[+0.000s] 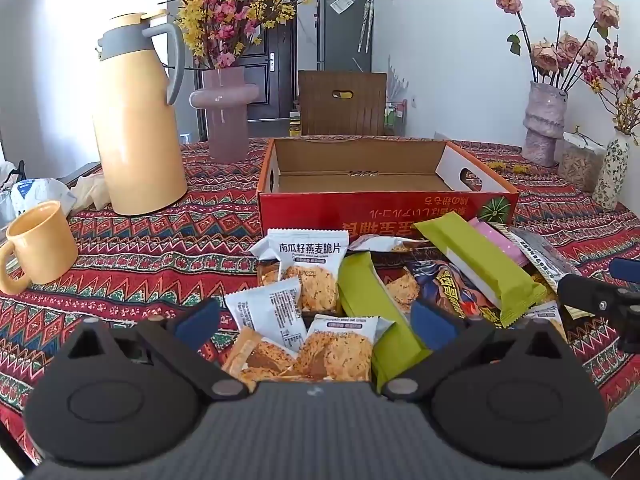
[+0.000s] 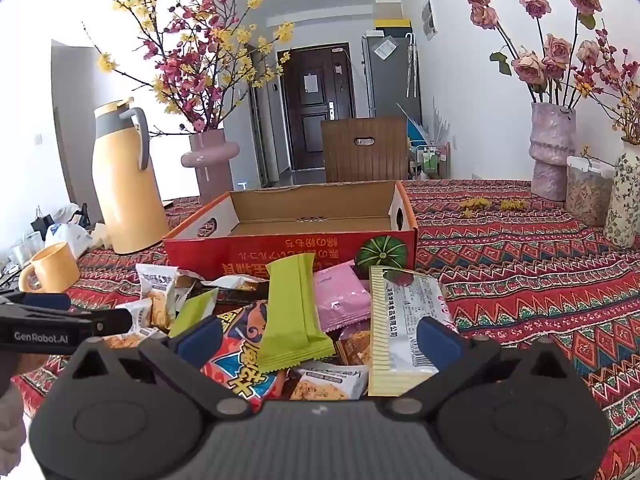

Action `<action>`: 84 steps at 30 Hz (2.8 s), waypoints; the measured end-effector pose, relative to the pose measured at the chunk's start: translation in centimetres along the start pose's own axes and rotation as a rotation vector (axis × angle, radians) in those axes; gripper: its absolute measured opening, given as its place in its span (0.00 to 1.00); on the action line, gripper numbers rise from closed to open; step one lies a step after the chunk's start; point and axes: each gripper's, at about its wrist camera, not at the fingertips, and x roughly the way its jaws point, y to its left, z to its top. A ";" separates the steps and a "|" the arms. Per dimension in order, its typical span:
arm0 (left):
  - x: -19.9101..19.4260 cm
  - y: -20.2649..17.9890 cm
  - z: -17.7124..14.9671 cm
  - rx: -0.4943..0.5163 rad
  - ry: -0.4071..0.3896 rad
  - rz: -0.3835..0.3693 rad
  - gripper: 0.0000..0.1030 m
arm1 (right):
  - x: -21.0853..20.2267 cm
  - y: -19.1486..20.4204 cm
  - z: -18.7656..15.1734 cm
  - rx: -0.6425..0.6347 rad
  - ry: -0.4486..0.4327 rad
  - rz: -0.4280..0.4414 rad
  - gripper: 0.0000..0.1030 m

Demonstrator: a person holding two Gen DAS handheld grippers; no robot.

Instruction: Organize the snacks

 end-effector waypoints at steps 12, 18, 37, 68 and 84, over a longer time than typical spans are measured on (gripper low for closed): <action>-0.7 -0.1 -0.2 -0.002 -0.005 -0.006 1.00 | -0.4 0.2 -0.1 -0.005 0.001 -0.003 1.00; -0.7 0.0 -0.2 -0.005 -0.008 -0.010 1.00 | -0.3 0.4 0.0 -0.008 0.004 -0.005 1.00; -0.8 0.2 -0.2 -0.013 -0.010 -0.009 1.00 | -0.2 0.4 0.0 -0.010 0.006 -0.006 1.00; -0.7 0.7 -0.3 -0.028 -0.009 -0.006 1.00 | 0.0 0.2 -0.3 -0.006 0.014 -0.007 1.00; -0.3 0.9 -0.3 -0.036 -0.005 -0.004 1.00 | 0.5 -0.4 -0.5 0.001 0.022 -0.013 1.00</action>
